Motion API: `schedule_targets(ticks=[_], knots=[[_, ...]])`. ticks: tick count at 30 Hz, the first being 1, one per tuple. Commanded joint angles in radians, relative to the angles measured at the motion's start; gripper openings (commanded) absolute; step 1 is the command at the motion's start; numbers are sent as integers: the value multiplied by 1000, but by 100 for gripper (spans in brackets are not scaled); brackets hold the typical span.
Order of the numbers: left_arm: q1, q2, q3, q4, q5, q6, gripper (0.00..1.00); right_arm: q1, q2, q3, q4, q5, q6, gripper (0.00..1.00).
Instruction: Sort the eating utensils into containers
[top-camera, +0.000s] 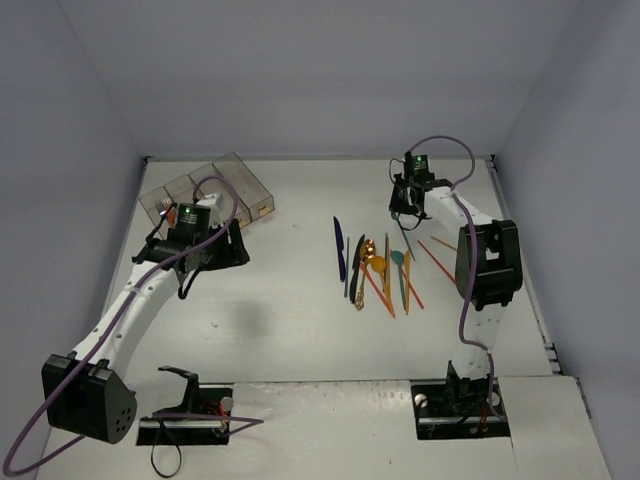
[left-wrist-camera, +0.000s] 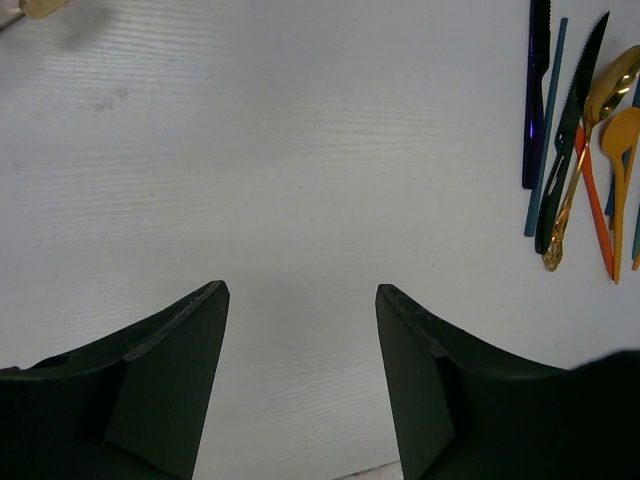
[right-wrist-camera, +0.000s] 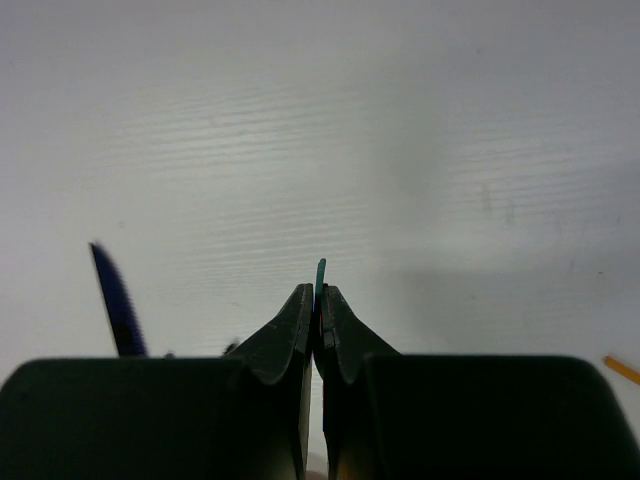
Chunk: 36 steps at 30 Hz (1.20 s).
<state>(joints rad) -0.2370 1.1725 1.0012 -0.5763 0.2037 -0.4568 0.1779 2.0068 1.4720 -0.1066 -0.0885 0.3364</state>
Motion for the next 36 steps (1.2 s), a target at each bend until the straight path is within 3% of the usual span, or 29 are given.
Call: schedule_targets(ticks=[1, 8, 15, 21, 36], knots=[[-22, -16, 61, 48, 62, -42, 57, 59, -45, 105, 23, -32, 66, 0], [-103, -15, 86, 286, 161, -190, 57, 205, -186, 110, 106, -28, 178, 0], [-249, 48, 92, 527, 127, -295, 57, 331, -359, -22, 293, -7, 335, 0], [-369, 130, 145, 602, 74, -285, 58, 397, -465, -116, 401, 6, 423, 0], [-450, 254, 254, 619, 19, -254, 60, 413, -555, -220, 461, 1, 510, 0]])
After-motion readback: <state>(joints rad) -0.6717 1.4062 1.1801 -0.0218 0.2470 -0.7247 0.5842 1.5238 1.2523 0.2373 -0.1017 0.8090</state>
